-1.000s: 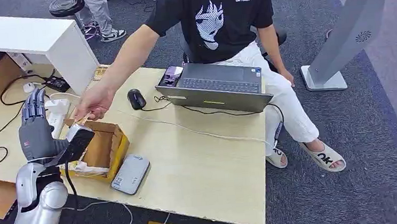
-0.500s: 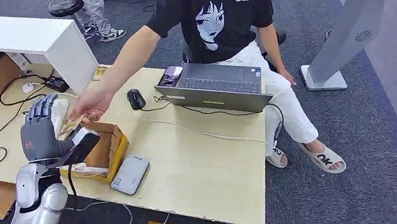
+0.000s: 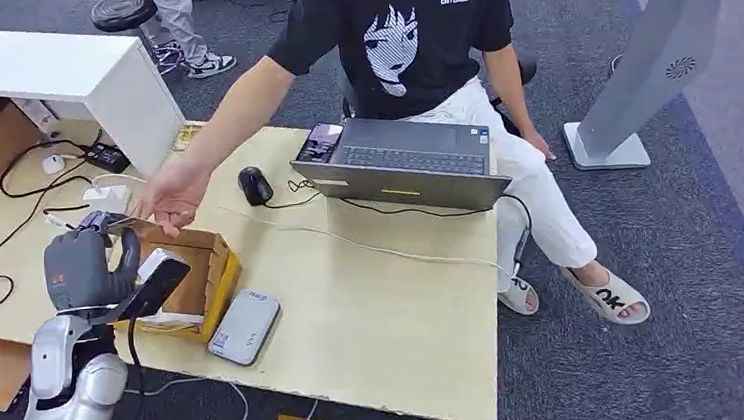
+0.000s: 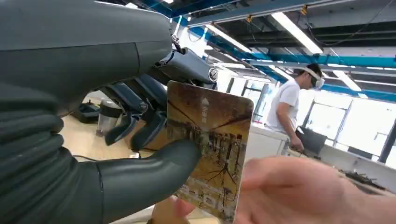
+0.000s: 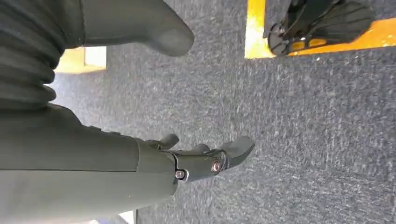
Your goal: Pass the card to the sensor for recognition and then transmit it.
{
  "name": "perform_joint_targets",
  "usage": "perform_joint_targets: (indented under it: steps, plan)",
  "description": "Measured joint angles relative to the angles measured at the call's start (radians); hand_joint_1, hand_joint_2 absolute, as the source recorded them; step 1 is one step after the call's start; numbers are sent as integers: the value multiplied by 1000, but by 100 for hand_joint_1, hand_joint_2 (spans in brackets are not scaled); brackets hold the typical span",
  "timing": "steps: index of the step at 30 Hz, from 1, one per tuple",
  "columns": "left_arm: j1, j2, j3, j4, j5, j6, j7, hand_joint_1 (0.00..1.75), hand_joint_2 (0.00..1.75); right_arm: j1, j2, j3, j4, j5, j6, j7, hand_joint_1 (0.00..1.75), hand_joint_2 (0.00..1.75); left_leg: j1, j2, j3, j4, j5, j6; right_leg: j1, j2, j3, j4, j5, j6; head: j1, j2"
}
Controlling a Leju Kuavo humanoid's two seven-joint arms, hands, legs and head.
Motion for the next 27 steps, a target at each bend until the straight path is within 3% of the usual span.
perform_joint_targets:
  steps: [4, 11, 17, 24, 27]
  plan:
    - [11, 2, -25, -24, -26, -43, 4, 175, 175, 0, 0, 42, -18, -41, 0, 29, 0, 175, 0, 0, 0, 0, 0, 0, 0, 0, -2, 0, 0, 0, 0, 0]
    - [18, 3, -51, -46, -33, -53, 13, 175, 175, -1, 0, 71, -34, -52, 0, 37, 0, 175, 0, 0, 0, 0, 0, 0, 0, 0, -2, 0, 0, 0, 0, 0]
    - [18, 3, -89, -68, -53, -124, 17, 175, 175, 0, 0, 87, -46, -58, 0, 40, 0, 175, 0, 1, 0, 0, 0, 0, 0, 1, -3, 0, 0, 0, 0, 0]
    - [16, 3, -209, -96, -106, -246, 51, 175, 175, -1, 0, 94, -51, -50, 0, 23, 0, 175, 0, 1, 0, 0, 0, 0, 0, 1, -2, 0, 0, 0, 0, 0]
    - [13, 6, -250, -95, -114, -265, 62, 175, 175, -1, -6, 92, -48, -27, 0, -9, 0, 175, 0, 1, 0, 0, 0, 0, 0, 1, -3, 0, 0, 0, 0, 0]
